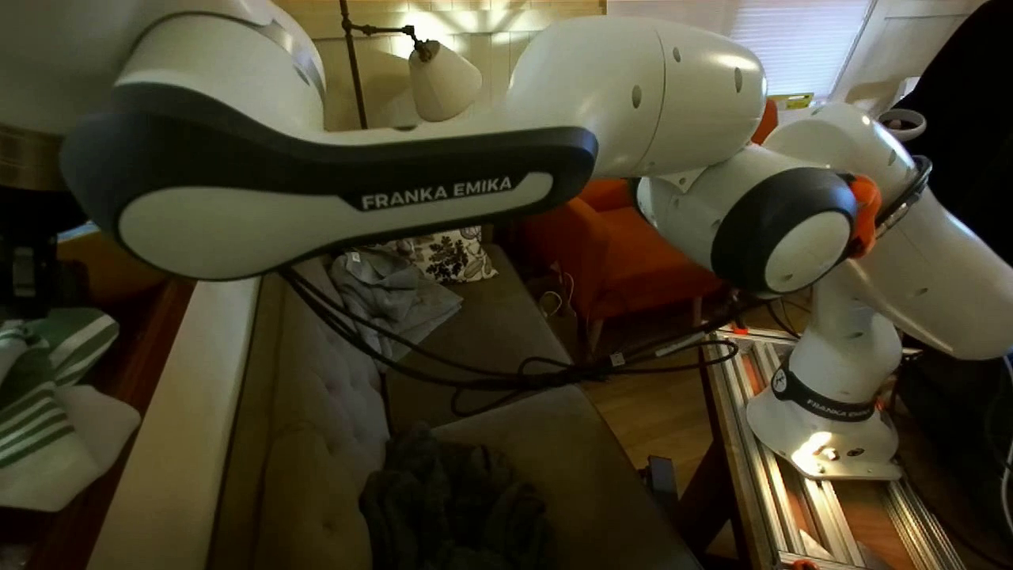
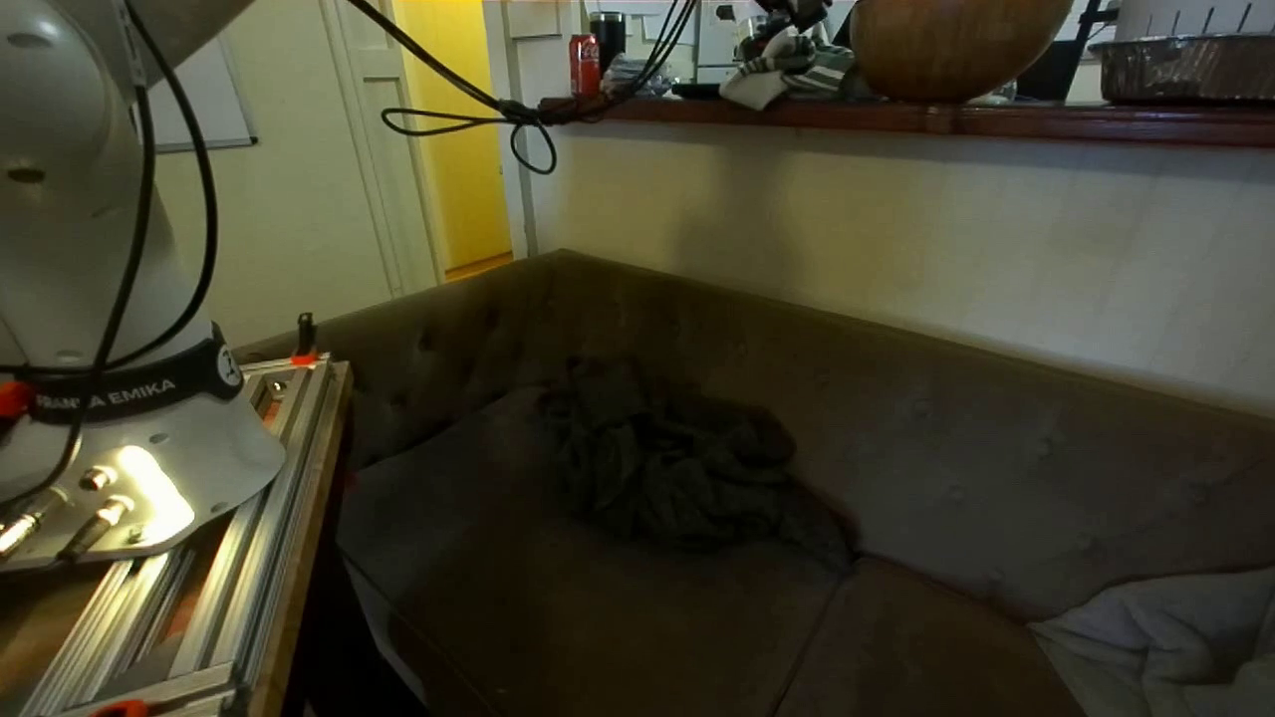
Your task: Put the remote on top of the towel
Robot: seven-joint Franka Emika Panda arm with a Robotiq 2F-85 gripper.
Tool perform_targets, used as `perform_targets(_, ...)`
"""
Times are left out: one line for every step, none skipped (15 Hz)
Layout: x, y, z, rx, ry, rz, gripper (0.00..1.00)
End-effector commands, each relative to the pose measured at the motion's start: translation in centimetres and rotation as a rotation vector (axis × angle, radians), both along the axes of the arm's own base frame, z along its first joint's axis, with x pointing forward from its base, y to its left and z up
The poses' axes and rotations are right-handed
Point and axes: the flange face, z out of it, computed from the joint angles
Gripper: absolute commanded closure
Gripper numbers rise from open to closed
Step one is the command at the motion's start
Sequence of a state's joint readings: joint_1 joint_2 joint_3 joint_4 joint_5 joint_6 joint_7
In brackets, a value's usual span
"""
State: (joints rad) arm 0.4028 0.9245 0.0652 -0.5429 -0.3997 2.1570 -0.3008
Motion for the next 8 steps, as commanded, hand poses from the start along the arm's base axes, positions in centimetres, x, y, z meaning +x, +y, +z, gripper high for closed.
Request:
perform_targets(-0.1, 1.0, 0.1, -0.1, -0.1, -0.022, 0.74)
perform_targets(0.1, 1.1, -0.3, -0.101, -0.098, 0.003, 0.74)
perform_targets(0.2, 1.1, -0.6, -0.077, -0.09, 0.04, 0.74)
perform_targets(0.4, 1.1, -0.8, -0.057, -0.09, 0.065, 0.74)
perform_targets(0.7, 1.0, -0.9, -0.027, -0.098, 0.101, 0.74)
perform_targets(0.9, 1.0, -0.8, 0.003, -0.109, 0.138, 0.74)
perform_targets(1.1, 0.9, -0.8, 0.036, -0.128, 0.183, 0.74)
perform_targets(1.4, 0.7, -1.0, 0.068, -0.144, 0.218, 0.74)
